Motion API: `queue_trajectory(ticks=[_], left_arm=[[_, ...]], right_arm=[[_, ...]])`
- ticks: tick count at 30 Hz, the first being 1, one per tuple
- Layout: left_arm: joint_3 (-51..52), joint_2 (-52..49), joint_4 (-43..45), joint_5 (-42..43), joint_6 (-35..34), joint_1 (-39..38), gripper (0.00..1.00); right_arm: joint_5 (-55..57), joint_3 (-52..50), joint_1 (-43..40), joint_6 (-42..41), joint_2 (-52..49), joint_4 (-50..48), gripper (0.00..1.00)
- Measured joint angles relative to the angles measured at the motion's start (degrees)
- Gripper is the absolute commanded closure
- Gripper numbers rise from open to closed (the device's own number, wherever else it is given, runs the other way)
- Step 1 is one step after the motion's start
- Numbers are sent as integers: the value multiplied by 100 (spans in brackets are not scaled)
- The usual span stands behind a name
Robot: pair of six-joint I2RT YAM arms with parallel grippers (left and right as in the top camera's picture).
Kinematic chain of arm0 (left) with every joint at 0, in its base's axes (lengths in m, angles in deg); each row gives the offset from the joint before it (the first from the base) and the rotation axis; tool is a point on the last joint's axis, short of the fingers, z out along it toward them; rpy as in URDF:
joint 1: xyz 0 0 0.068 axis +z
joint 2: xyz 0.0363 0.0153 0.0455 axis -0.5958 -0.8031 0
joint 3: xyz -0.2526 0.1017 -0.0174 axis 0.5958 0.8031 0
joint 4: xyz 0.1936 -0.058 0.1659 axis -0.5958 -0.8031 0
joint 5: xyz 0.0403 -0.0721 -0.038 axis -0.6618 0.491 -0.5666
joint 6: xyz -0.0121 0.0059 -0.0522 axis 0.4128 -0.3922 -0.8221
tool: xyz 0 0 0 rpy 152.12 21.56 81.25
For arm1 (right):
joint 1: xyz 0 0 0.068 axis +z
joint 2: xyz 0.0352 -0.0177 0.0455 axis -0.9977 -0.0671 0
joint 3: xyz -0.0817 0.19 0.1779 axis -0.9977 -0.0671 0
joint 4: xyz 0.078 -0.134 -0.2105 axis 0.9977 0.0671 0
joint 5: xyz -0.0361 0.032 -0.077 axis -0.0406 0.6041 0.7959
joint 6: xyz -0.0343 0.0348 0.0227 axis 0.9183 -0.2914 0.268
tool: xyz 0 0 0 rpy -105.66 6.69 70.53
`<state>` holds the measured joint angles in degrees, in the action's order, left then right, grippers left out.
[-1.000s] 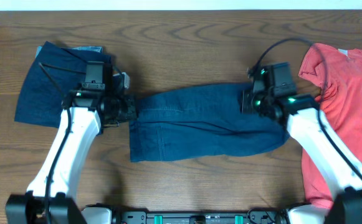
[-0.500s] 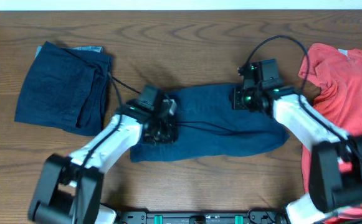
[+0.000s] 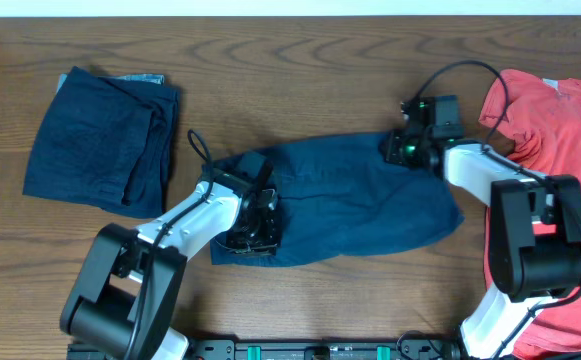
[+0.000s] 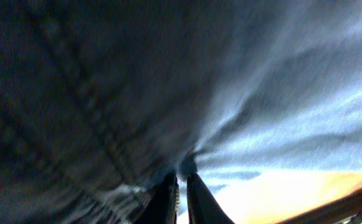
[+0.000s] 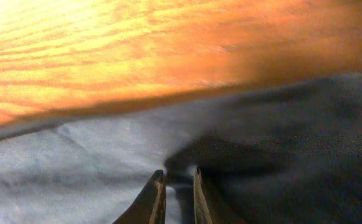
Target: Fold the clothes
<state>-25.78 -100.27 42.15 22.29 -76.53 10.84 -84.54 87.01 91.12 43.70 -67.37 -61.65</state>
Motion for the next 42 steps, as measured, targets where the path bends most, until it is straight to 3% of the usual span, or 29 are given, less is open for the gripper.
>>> queue_trajectory(ticks=[6, 13, 18, 27, 31, 38, 42], left_arm=[[-442, 809, -11, -118, 109, 0, 85], [-804, 1648, 1486, -511, 365, 0, 84], [-804, 1045, 2218, -1113, 496, 2, 85], [-800, -669, 3025, -1386, 761, 120, 83], [-798, -828, 3195, -1401, 804, 417, 74], [-798, -820, 3259, -1445, 798, 1478, 71], [-855, -728, 3012, -863, 798, 1939, 68]], right_arm=[[-577, 15, -111, 437, 1110, 1493, 80], [-807, 79, 485, 708, 2190, 2778, 73], [-804, 31, 1174, 772, 1932, 2879, 73], [-304, 2, 1718, 616, 592, 3257, 86], [-76, 122, 1687, 166, 278, 3982, 92], [98, 181, 1508, -168, 144, 4548, 90], [168, 146, 1458, 144, 273, 4448, 83]])
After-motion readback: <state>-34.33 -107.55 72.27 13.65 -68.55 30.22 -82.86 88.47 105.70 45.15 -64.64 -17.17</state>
